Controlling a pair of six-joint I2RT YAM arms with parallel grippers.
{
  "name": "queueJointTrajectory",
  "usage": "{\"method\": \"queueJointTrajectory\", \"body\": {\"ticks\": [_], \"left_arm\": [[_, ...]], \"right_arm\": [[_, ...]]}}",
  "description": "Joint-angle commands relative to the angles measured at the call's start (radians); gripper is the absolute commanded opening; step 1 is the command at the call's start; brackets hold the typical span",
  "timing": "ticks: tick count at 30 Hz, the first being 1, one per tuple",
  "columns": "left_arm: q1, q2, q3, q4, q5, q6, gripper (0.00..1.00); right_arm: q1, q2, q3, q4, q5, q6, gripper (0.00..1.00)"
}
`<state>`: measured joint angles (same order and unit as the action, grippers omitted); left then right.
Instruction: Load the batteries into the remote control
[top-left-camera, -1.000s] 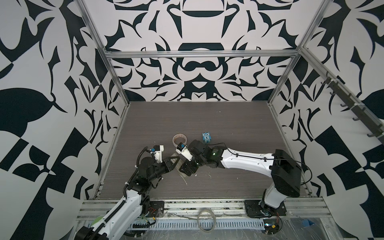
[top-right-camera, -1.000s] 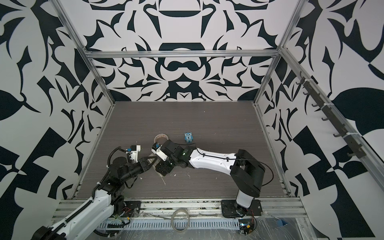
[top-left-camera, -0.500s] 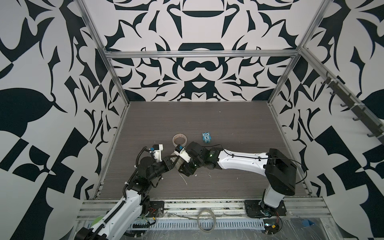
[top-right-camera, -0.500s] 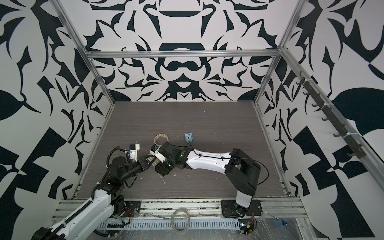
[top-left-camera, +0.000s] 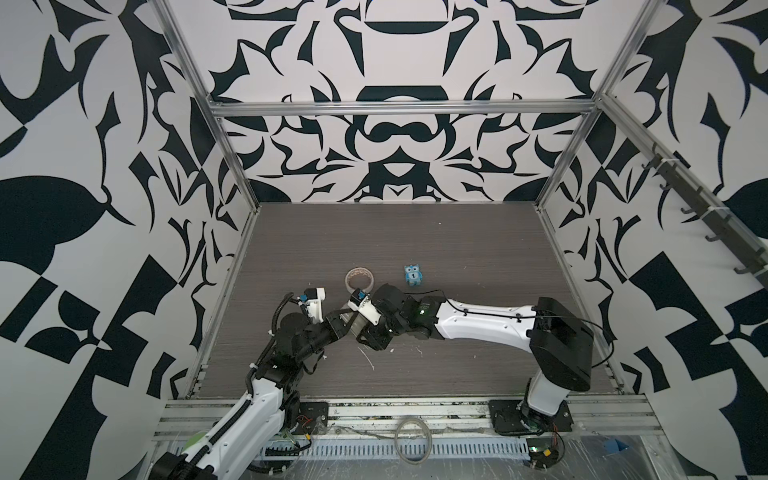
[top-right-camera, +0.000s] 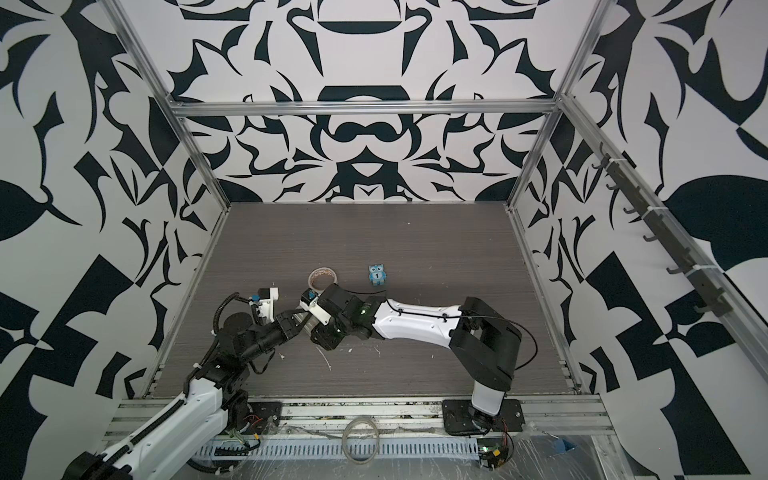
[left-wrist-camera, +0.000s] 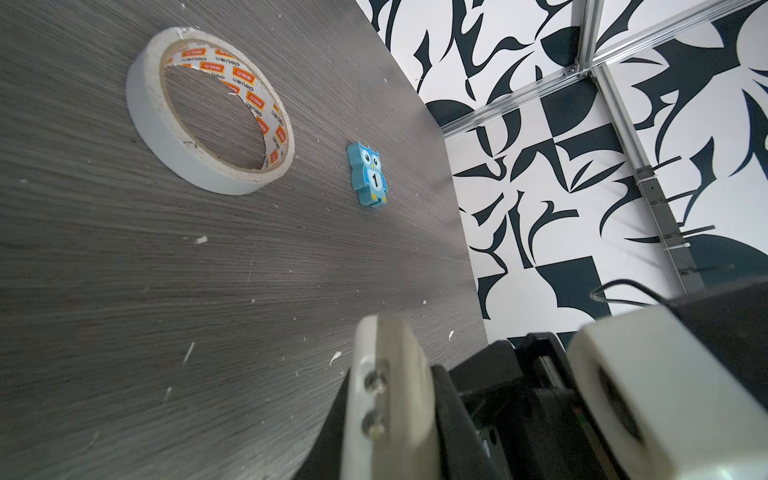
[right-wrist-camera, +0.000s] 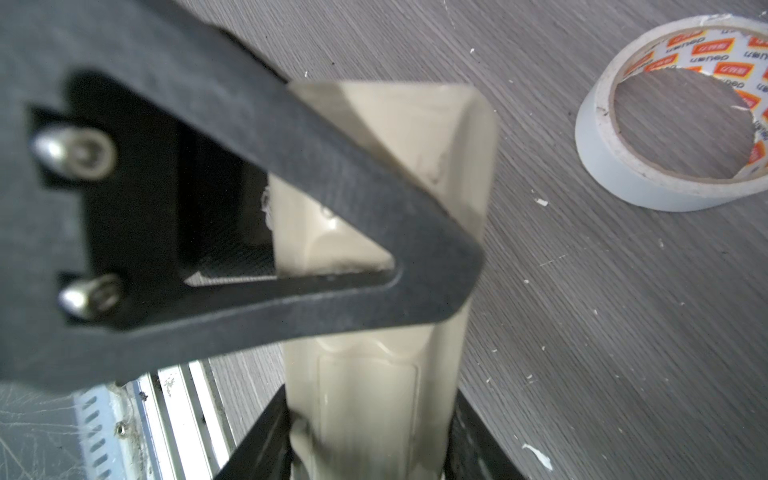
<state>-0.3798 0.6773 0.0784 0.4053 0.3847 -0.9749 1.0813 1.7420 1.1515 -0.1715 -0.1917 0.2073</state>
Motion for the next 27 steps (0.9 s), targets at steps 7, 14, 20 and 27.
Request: {"method": "queueJointTrajectory", "body": {"ticks": [7,14,20,27], "left_arm": [[-0.002,-0.018,0.02,0.04,0.022,0.03,0.51],[-0.002,-0.019,0.03,0.046,0.071,0.054,0.65],[-0.002,-0.03,0.012,0.191,0.178,0.048,0.69],[-0.017,-0.055,0.036,0.28,0.286,0.056,0.73]], "right_arm": [[-0.022,-0.086,-0.07,0.079,-0.028,-0.017,0.21],[-0.078,-0.142,-0.115,0.11,-0.087,-0.004,0.19],[-0.13,-0.228,-0.164,0.15,-0.228,-0.029,0.19],[-0.187,-0.326,-0.247,0.282,-0.461,-0.016,0.19]]}}
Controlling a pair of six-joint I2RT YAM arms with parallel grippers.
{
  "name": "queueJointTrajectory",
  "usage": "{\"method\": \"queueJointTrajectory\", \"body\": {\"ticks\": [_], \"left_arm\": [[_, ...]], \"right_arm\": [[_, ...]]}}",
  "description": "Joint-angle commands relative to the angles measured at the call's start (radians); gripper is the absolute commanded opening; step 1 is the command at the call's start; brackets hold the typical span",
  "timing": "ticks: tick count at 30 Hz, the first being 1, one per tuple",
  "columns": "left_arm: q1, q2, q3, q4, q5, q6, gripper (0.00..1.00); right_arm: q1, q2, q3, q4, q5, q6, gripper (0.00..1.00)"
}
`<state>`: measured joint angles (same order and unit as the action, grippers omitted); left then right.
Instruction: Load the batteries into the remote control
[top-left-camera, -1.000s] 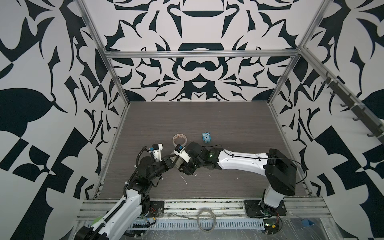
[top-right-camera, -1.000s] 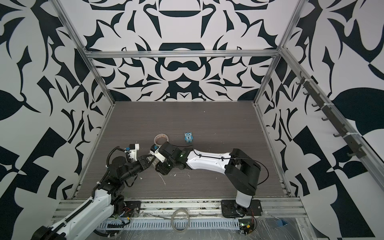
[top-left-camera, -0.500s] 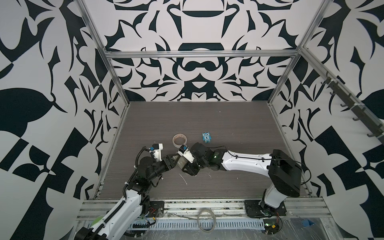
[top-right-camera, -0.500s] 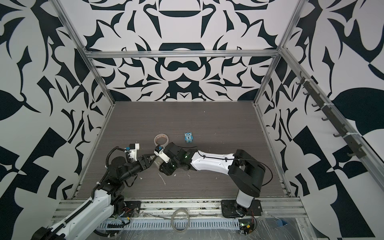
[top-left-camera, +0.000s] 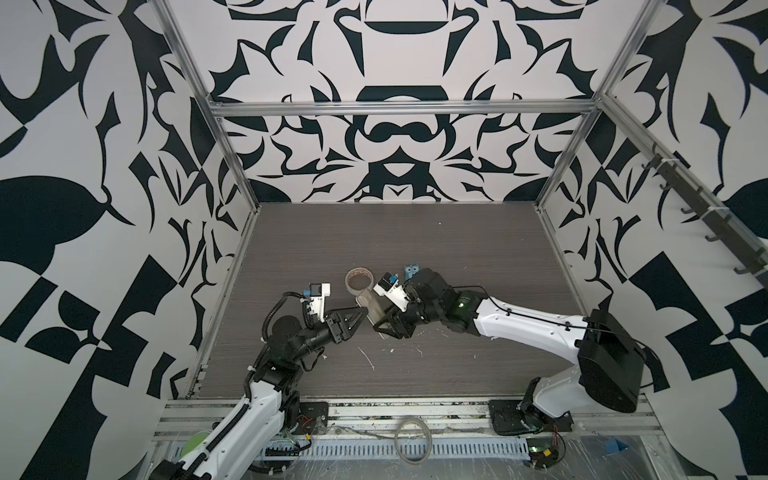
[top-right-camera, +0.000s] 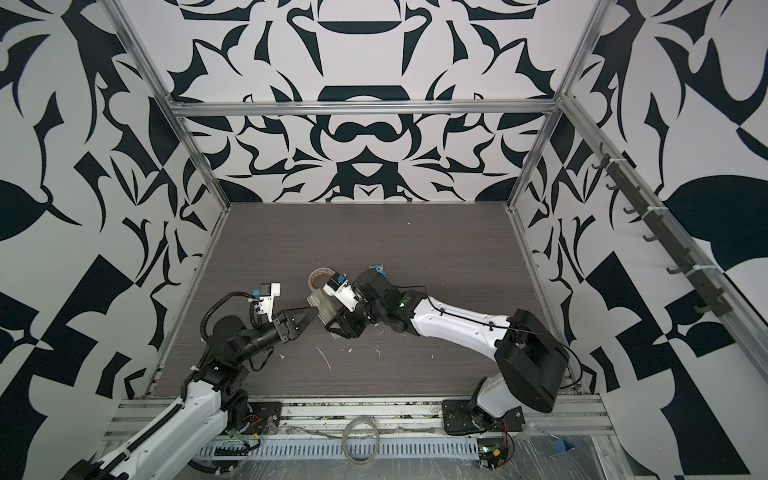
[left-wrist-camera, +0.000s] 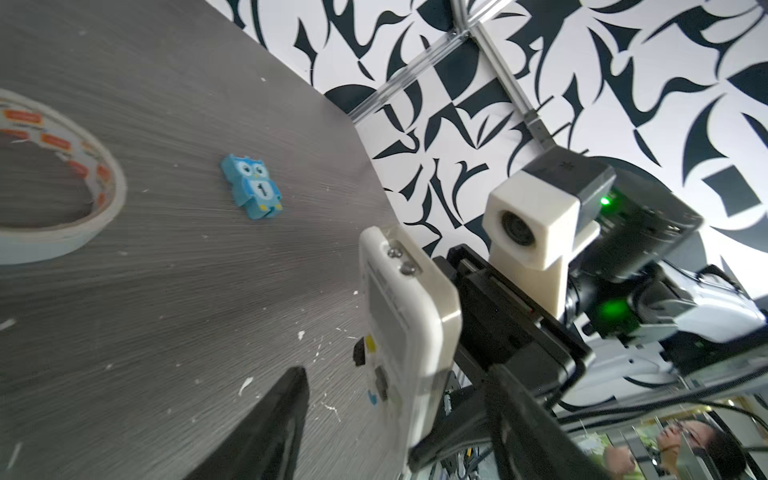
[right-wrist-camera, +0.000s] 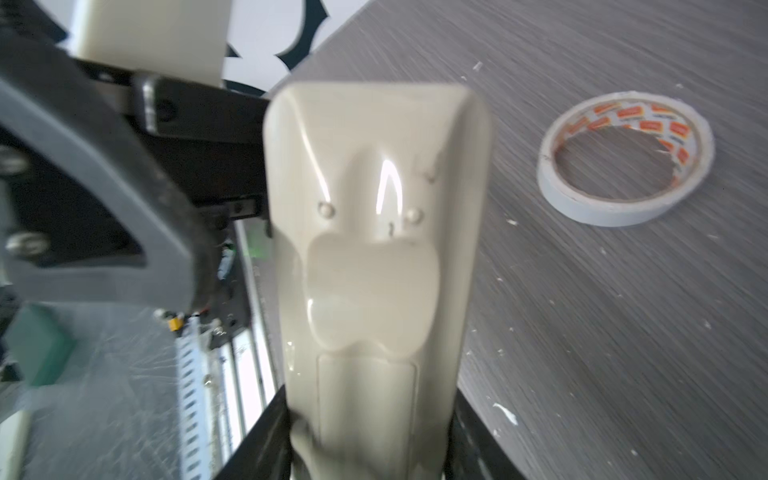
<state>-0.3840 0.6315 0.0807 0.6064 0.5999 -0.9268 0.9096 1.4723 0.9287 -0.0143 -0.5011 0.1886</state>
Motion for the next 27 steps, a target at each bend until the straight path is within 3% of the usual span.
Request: {"method": "queueJointTrajectory", "body": {"ticks": [1,12,23,27], "left_arm": [[-0.023,-0.005,0.034,0.09,0.068,0.008,0.74],[-0.146,0.054,0.057,0.209,0.044,0.053,0.7],[-0.153,0.041,0.074,0.23,0.054,0.045,0.39],[-0.158,0.04,0.075,0.235,0.06,0.04,0.36]], "right_arm": [[-0.02,-0.068,-0.036,0.156,-0.176,0.012,0.19],[-0.024,-0.101,-0.066,0.263,-0.321,0.03,0.2],[-0.025,-0.112,-0.076,0.279,-0.367,0.026,0.2],[-0.025,-0.109,-0.074,0.282,-0.376,0.026,0.2]]}}
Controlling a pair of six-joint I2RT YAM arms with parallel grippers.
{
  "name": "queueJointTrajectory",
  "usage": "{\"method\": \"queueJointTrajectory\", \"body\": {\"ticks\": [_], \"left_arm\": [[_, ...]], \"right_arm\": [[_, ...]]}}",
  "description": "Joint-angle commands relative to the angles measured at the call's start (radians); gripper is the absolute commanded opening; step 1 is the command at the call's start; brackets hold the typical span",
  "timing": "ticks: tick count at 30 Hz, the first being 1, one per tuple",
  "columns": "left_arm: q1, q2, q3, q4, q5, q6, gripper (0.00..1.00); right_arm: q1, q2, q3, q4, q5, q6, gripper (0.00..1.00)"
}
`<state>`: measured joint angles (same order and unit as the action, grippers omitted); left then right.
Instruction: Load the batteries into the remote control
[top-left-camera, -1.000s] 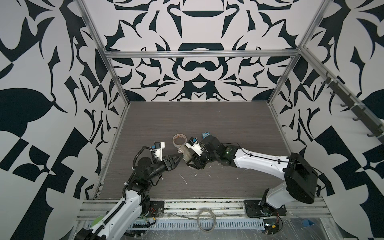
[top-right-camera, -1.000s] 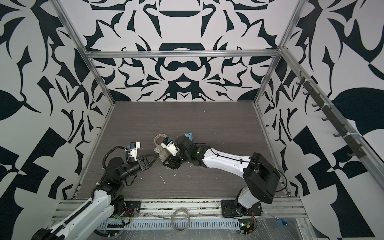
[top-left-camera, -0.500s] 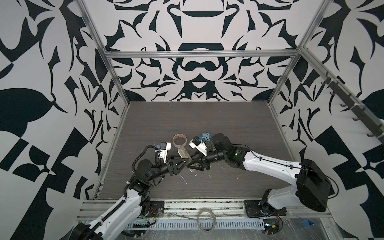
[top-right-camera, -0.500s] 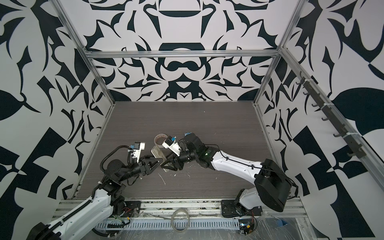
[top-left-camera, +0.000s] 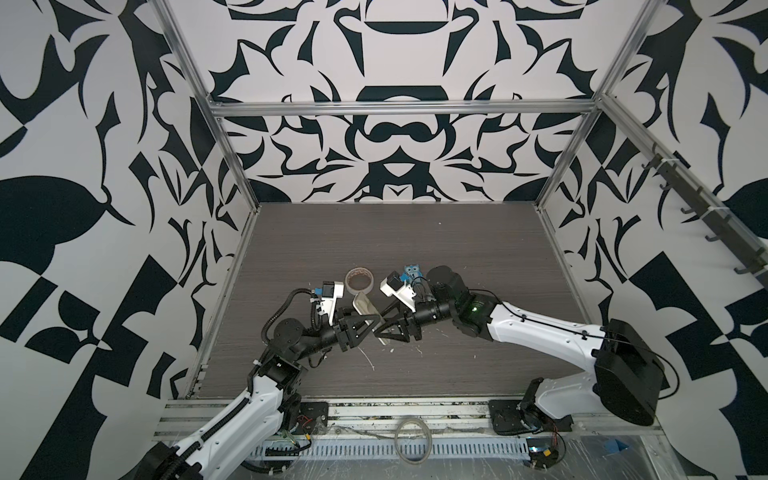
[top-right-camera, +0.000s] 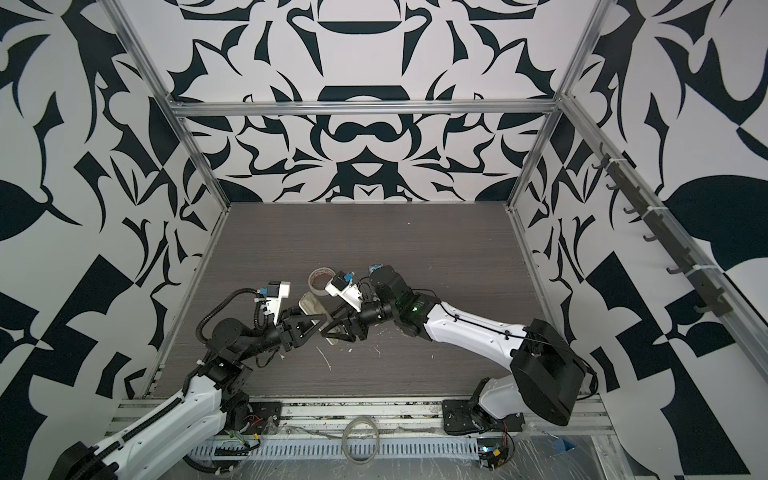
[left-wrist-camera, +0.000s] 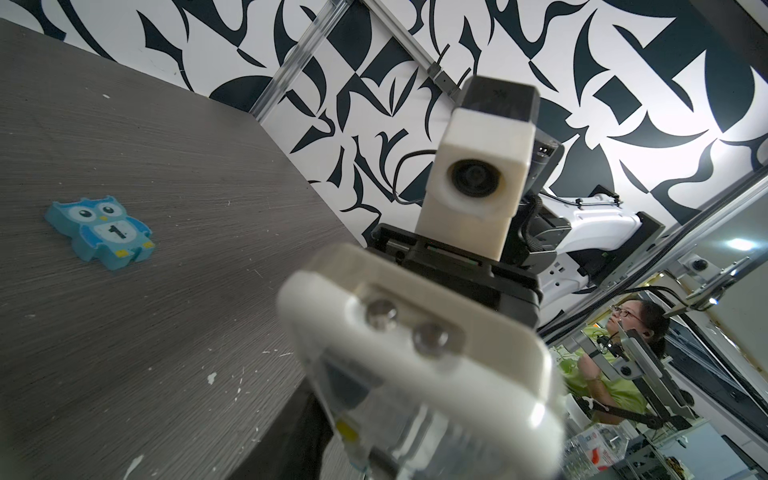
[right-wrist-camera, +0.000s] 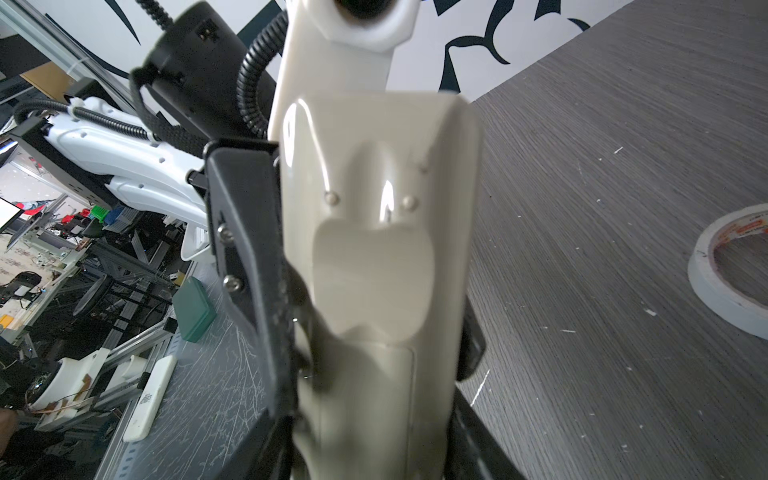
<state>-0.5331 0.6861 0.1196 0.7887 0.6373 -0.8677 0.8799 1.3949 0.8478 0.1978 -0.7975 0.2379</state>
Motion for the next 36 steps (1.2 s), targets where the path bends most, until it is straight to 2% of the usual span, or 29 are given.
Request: {"method": "queueJointTrajectory", "body": {"ticks": [1,2,5,6,12,16,25,26,29,31,33,36], "left_arm": [[-0.008,-0.015,0.037,0.056,0.022,-0.021,0.36],[-0.01,-0.015,0.037,0.059,0.023,-0.025,0.4],[-0.01,-0.015,0.031,0.079,0.022,-0.036,0.6],[-0.01,-0.016,0.03,0.083,0.022,-0.039,0.63],[-0.011,-0.025,0.029,0.103,0.025,-0.047,0.64],[-0.011,-0.036,0.027,0.113,0.026,-0.052,0.53],[-0.013,-0.036,0.025,0.159,0.035,-0.077,0.53],[-0.014,-0.031,0.025,0.165,0.037,-0.08,0.51],[-0.016,-0.018,0.029,0.169,0.039,-0.081,0.37],[-0.016,-0.013,0.031,0.167,0.037,-0.08,0.28],[-0.016,-0.011,0.035,0.147,0.027,-0.077,0.22],[-0.016,-0.015,0.043,0.102,0.012,-0.062,0.14]], "right_arm": [[0.005,-0.031,0.006,0.069,-0.079,-0.023,0.2],[0.005,-0.028,0.006,0.069,-0.079,-0.022,0.2],[0.004,-0.022,0.003,0.072,-0.078,-0.019,0.2],[0.003,-0.022,0.002,0.072,-0.079,-0.016,0.19],[-0.012,-0.029,-0.021,0.14,-0.1,0.024,0.18],[-0.034,-0.03,-0.05,0.221,-0.123,0.073,0.18],[-0.044,-0.032,-0.067,0.262,-0.145,0.094,0.16],[-0.045,-0.028,-0.067,0.265,-0.143,0.096,0.16],[-0.045,-0.022,-0.066,0.265,-0.141,0.097,0.17],[-0.045,-0.023,-0.065,0.263,-0.14,0.098,0.27],[-0.046,-0.032,-0.071,0.255,-0.118,0.097,0.43],[-0.046,-0.046,-0.072,0.208,-0.073,0.075,0.57]]}}
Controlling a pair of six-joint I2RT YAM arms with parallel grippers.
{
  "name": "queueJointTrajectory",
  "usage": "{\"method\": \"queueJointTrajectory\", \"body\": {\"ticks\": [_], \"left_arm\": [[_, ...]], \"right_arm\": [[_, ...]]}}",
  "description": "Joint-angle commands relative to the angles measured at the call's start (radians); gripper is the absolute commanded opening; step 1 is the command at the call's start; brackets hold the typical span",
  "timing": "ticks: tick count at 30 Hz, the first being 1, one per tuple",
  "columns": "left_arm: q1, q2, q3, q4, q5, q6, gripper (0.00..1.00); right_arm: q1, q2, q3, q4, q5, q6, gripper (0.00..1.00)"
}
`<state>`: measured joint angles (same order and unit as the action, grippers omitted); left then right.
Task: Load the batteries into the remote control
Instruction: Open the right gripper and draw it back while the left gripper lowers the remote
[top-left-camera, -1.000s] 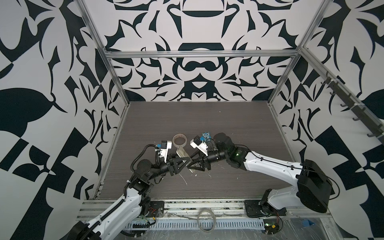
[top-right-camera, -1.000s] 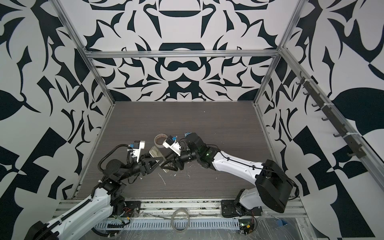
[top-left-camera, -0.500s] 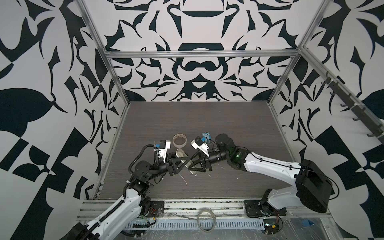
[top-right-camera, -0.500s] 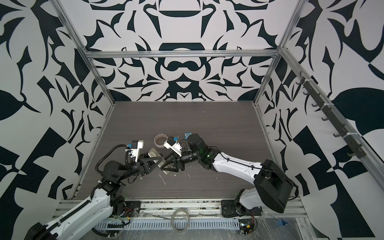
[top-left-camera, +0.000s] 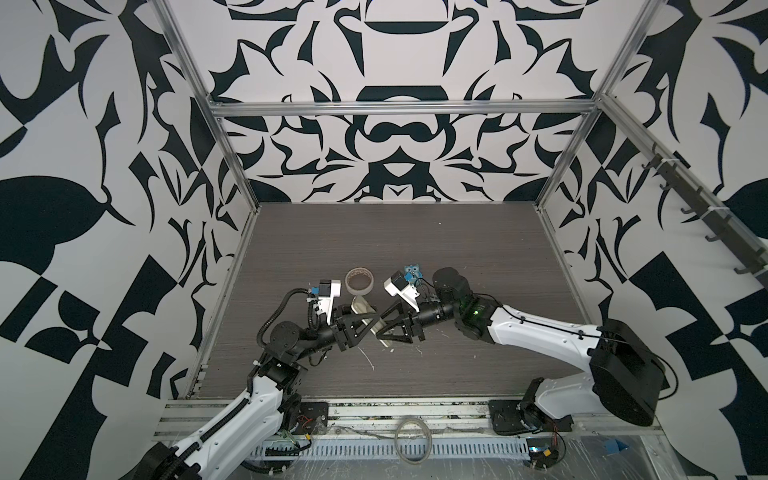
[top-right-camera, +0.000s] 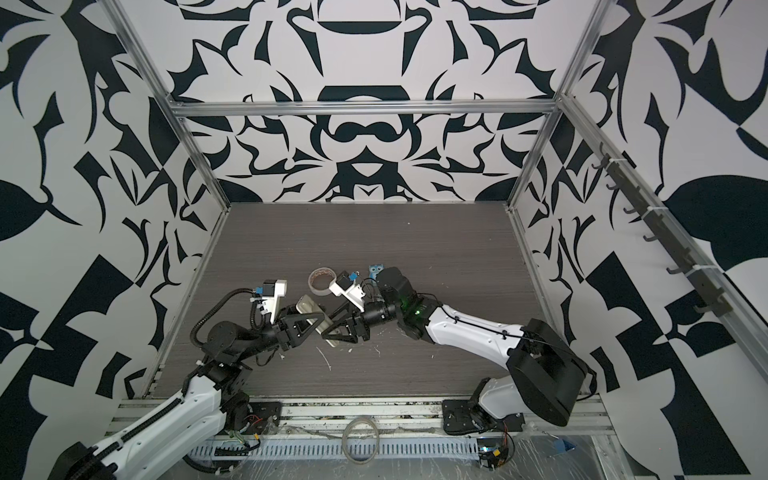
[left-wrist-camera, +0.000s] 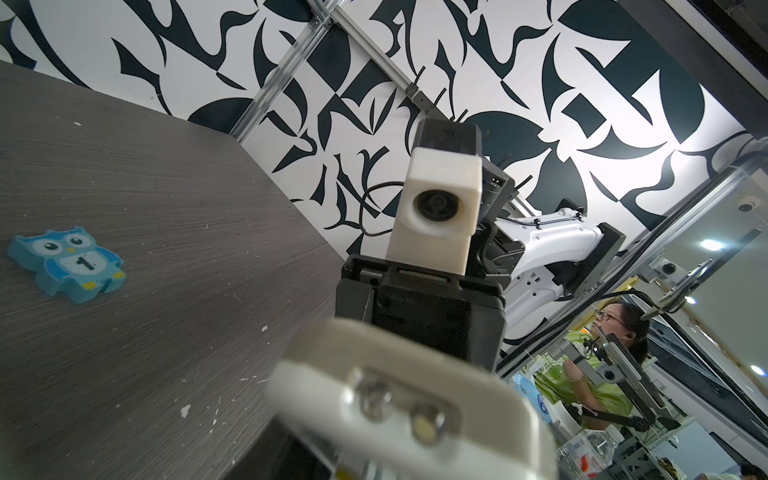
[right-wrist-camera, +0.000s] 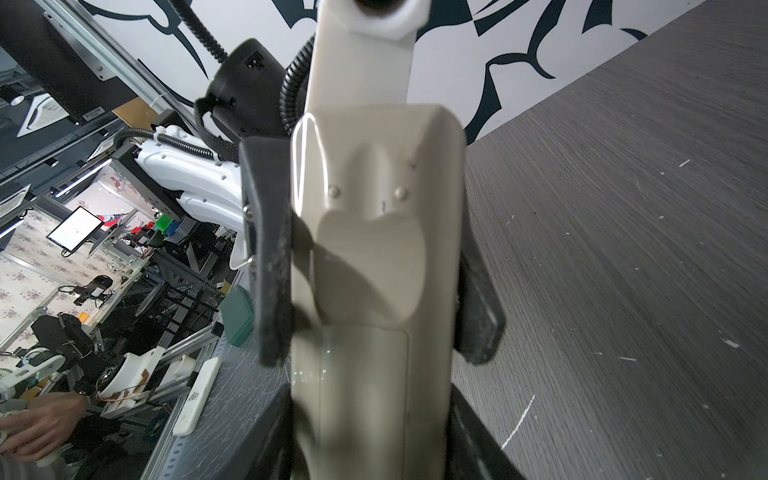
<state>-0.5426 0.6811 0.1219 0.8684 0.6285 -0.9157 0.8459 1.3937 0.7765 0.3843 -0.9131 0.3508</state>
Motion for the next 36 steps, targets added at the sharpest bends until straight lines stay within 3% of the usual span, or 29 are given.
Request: {"method": "queueJointTrajectory", "body": {"ticks": [1,3,6,11,18,27,36], "left_arm": [[-0.007,-0.014,0.041,0.011,0.014,-0.009,0.12],[-0.007,-0.028,0.046,-0.031,-0.006,0.001,0.1],[-0.007,-0.066,0.058,-0.125,-0.047,0.034,0.07],[-0.007,-0.142,0.106,-0.388,-0.156,0.124,0.04],[-0.005,-0.161,0.239,-0.931,-0.463,0.267,0.0],[-0.005,0.087,0.422,-1.307,-0.655,0.284,0.0],[-0.007,0.336,0.516,-1.426,-0.702,0.283,0.0]], "right_arm": [[-0.012,-0.047,0.005,0.006,0.052,-0.044,0.62],[-0.012,-0.05,0.008,-0.018,0.064,-0.054,0.88],[-0.011,-0.051,0.018,-0.067,0.097,-0.076,0.99],[-0.011,-0.07,0.026,-0.151,0.177,-0.122,0.99],[-0.012,-0.141,0.02,-0.238,0.302,-0.185,0.99],[-0.011,-0.182,0.007,-0.283,0.418,-0.232,0.99],[-0.012,-0.194,0.0,-0.315,0.471,-0.26,0.99]]}}
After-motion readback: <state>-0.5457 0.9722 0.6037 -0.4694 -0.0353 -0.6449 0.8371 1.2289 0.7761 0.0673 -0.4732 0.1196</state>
